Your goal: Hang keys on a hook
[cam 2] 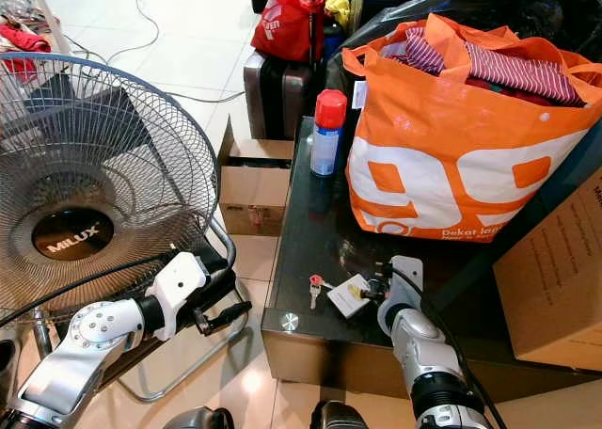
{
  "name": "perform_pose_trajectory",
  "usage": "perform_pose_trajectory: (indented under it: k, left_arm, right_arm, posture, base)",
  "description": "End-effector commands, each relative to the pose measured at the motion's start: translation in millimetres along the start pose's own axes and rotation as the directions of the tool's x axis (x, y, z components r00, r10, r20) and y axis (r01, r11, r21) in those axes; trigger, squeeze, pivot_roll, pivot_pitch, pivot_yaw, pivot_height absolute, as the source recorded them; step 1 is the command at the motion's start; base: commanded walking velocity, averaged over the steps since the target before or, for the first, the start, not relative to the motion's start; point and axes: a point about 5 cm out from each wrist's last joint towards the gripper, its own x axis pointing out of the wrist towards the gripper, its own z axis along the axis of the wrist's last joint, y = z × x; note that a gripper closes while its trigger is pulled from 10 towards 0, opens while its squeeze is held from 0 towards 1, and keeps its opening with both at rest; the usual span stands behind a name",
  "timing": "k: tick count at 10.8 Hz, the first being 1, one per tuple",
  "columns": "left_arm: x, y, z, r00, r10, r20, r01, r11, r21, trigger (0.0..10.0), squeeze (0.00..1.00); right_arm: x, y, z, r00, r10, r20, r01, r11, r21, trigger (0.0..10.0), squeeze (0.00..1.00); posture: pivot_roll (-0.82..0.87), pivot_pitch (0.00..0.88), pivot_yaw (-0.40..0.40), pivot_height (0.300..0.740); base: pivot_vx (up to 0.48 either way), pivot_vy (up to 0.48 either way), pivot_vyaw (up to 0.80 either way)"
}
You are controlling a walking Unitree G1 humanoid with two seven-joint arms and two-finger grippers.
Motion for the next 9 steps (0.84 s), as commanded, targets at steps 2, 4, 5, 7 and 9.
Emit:
perform_pose_trajectory:
  k: [2,4,5,7,9]
  left_arm:
    - [2.0,-1.8,2.4,1.000,-0.019,0.006,0.019,1.000,0.001,10.0,0.00]
    - [2.6,-0.3,2.7,1.000,-0.019,0.008,0.019,1.000,0.004,10.0,0.00]
    - [3.0,1.3,3.4,1.000,-0.013,0.013,0.013,1.000,0.010,10.0,0.00]
    - [4.0,3.5,5.2,1.000,0.008,0.031,-0.009,1.000,0.021,10.0,0.00]
    - [6.3,6.0,10.1,0.995,0.069,0.078,-0.072,0.997,0.032,10.0,0.00]
  right_arm:
    - [-1.4,-3.6,-5.3,1.000,-0.013,-0.026,0.013,1.000,0.000,0.0,0.00]
    - [-3.2,-4.9,2.1,1.000,-0.009,0.004,0.009,1.000,-0.008,0.0,0.00]
    - [-7.4,-9.3,11.8,0.999,-0.012,0.052,0.012,1.000,0.005,0.0,0.00]
    - [-19.0,-15.9,26.8,0.990,-0.009,0.141,0.003,0.999,0.042,0.0,0.00]
    - [-40.5,-14.5,48.6,0.949,0.045,0.314,-0.049,0.999,0.006,0.0,0.00]
  posture:
    - [-0.10,0.110,0.012,0.740]
    - [-0.11,0.090,0.011,0.740]
    - [-0.10,0.062,0.008,0.740]
    - [-0.10,0.024,0.005,0.740]
    - [-0.10,0.000,0.004,0.740]
  base:
    - [0.000,0.000,0.00]
    - [0.000,0.000,0.00]
    - [0.000,0.000,0.00]
    - [0.000,0.000,0.00]
    - [0.000,0.000,0.00]
